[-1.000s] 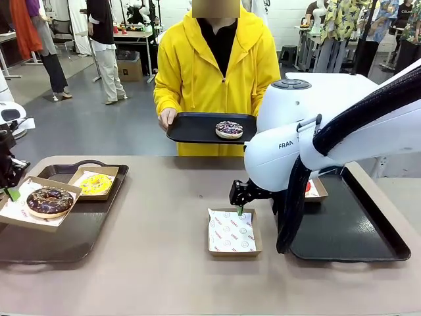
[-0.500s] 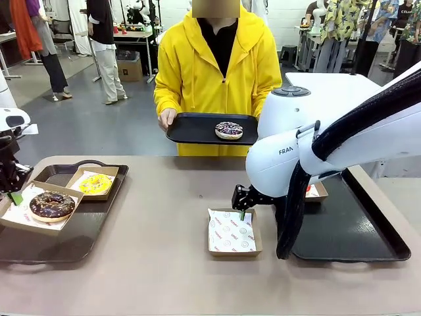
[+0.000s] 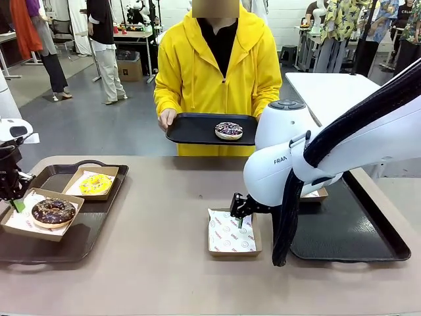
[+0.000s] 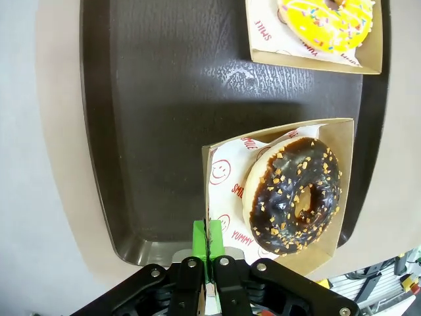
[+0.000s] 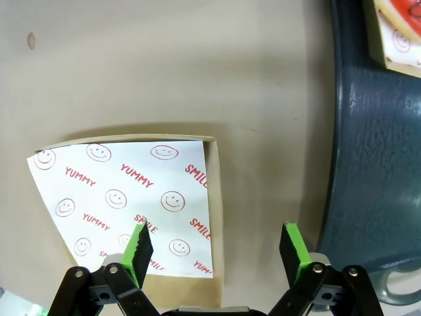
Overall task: Individually package the donuts and arrange them on the tray.
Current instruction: Place the picked Paper togo box on the Handle tray while simultaneously picking up another Paper togo box from the table with the other hand.
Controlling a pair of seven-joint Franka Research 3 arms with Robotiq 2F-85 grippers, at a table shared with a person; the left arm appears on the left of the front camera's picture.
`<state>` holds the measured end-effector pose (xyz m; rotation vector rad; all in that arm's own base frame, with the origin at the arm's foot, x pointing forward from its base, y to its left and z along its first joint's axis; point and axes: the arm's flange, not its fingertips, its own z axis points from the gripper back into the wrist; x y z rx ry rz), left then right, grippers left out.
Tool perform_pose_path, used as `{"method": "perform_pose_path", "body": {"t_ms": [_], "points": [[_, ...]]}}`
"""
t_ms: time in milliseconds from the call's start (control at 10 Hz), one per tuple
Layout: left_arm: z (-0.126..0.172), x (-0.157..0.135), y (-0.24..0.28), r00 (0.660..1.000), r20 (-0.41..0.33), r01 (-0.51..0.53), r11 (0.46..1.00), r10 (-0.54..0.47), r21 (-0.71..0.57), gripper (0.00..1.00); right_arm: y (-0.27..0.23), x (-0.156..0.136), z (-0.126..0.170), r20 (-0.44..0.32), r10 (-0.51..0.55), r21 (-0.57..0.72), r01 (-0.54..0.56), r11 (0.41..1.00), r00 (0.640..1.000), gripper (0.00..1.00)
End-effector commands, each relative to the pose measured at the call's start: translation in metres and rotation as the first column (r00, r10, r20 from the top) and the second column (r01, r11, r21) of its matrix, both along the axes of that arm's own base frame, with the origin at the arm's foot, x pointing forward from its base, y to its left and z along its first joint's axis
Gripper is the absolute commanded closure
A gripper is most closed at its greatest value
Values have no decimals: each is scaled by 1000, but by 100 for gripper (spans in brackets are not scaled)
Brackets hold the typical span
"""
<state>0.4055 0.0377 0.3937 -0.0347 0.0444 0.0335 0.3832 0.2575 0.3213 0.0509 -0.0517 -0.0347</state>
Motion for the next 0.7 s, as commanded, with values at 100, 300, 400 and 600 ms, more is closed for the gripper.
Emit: {"method": "perform_pose_path", "body": {"t_ms": [100, 300, 400, 600], "points": [[-18, 5, 2, 1000, 2, 20, 999, -20, 41, 99, 4, 0, -15, 7, -28, -2, 28, 1000, 1000, 0], [-25, 9, 0, 1000, -10, 10, 999, -9, 52, 99, 5, -1, -17, 1, -23, -8, 23, 1000, 1000, 0], [-27, 9, 0, 1000, -11, 5, 998, -5, 63, 99, 5, -1, -16, 2, -21, -6, 21, 1000, 1000, 0], [-28, 10, 1, 1000, -6, 8, 997, -7, 73, 44, 5, -2, -15, 11, 7, 3, -7, 1000, 1000, 59]]}}
